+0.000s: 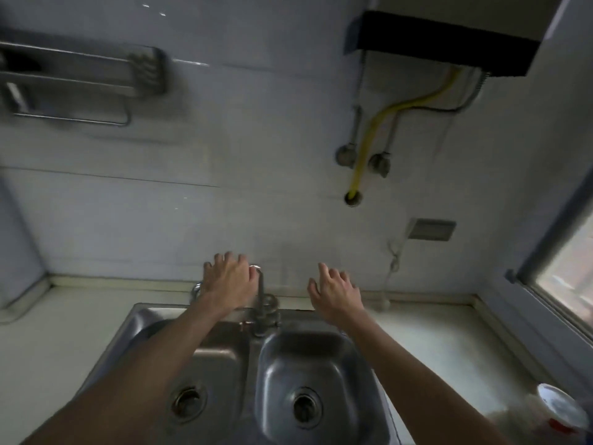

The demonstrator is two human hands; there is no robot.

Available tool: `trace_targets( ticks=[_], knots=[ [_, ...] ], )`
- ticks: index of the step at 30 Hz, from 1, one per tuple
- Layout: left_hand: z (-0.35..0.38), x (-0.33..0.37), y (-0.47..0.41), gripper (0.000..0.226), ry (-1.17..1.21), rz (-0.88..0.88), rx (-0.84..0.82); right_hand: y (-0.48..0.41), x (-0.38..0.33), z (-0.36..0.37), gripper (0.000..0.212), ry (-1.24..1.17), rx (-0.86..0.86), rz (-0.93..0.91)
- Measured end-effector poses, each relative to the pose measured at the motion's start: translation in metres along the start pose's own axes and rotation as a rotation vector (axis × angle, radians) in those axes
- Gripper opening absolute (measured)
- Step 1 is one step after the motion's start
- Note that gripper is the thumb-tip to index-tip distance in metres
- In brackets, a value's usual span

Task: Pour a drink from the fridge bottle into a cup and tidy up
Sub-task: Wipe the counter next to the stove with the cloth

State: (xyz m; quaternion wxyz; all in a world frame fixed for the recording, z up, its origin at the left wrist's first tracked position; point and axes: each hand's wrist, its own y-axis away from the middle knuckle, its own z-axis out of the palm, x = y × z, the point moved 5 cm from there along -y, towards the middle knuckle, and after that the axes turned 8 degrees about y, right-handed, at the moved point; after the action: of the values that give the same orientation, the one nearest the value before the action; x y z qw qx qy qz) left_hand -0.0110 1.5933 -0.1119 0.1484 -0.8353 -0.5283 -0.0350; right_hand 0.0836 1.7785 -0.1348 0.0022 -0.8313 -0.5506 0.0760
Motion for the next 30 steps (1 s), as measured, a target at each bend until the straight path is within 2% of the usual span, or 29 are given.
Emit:
trace_targets(
  ticks=[10, 17, 23, 30],
  knots=[
    [-0.051, -0.179, 0.031, 0.044, -0.059, -0.165, 0.040, -0.010, -0.197, 0.001, 0.044, 0.006, 0.007, -0.241],
    [-0.095, -0.304, 0.058, 0.042, -0.126, -0.273, 0.103, -0.009, -0.337, 0.009, 0.055, 0.041, 0.012, -0.393],
    [-0.128, -0.404, 0.108, 0.040, -0.162, -0.382, 0.150, 0.014, -0.464, 0.028, 0.051, 0.087, 0.006, -0.530],
    [-0.164, -0.510, 0.183, 0.040, -0.196, -0.609, 0.168, 0.051, -0.600, 0.043, 0.047, 0.100, 0.010, -0.760]
  ],
)
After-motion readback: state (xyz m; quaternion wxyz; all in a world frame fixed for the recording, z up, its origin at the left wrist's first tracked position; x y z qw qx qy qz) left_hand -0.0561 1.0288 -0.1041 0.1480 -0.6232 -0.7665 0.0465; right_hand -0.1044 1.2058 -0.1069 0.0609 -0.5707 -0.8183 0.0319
